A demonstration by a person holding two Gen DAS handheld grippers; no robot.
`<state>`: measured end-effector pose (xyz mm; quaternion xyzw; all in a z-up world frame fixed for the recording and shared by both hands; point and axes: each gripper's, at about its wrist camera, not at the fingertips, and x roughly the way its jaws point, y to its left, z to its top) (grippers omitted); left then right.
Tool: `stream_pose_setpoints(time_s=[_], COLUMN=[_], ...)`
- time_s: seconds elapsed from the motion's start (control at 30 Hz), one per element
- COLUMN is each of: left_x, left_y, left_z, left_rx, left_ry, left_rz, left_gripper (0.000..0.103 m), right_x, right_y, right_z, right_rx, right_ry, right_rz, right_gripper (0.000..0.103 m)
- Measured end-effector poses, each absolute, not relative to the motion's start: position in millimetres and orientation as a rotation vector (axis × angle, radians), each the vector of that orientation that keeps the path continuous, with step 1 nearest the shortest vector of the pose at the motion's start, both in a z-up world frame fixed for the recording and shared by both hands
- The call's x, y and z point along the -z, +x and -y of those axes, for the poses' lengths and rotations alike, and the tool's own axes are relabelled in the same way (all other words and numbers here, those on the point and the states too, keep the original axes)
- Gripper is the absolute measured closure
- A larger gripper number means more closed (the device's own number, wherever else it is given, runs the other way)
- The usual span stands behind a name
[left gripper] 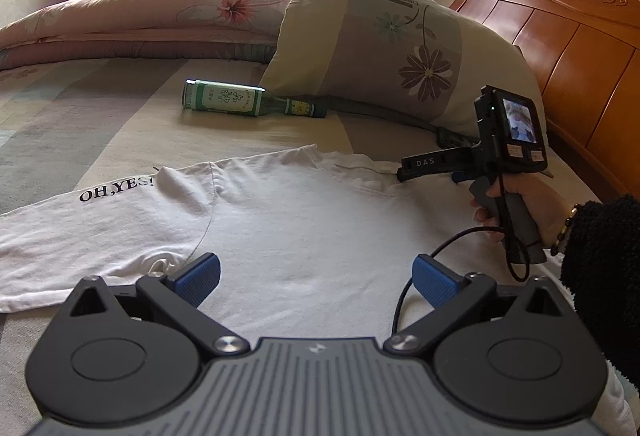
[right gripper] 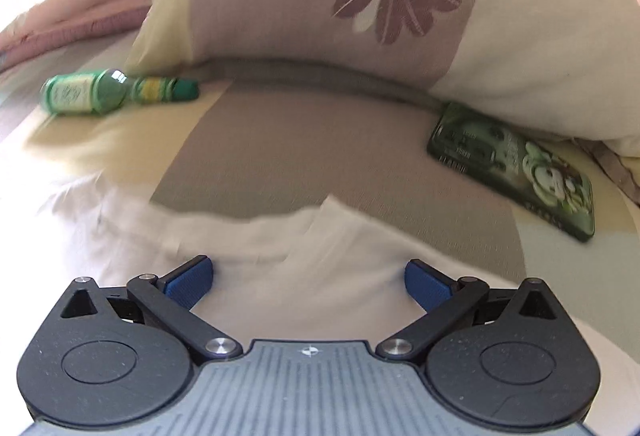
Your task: Fold clothes
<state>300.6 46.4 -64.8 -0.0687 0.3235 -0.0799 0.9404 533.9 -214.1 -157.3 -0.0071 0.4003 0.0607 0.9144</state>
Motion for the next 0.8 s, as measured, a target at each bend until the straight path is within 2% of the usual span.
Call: stream_pose_setpoints(time_s=[0.37, 0.6, 0.8], left_x=[73.3, 93.0, 103.0], left_y=[304.7, 307.7, 305.9], left_z=[-35.2, 0.0, 24.7], left_rx=[0.133, 0.208, 0.248], left_ry=[-0.071, 0.032, 0.116], left_rz=[-0.695, -0.737, -0.749], left_gripper=[0.001, 0.001, 0.001], right_x=[111.2, 133.9, 150.4], right_y=[455.0, 439.1, 461.4], right_z=[295.9, 372.3, 392.1], right_rx=[-0.089, 0.203, 0.265], right_ry=[0.018, 0.155, 0.143], right_rz=[-0.885, -0.990, -0.911], right_gripper=[0.000, 0.000, 0.000])
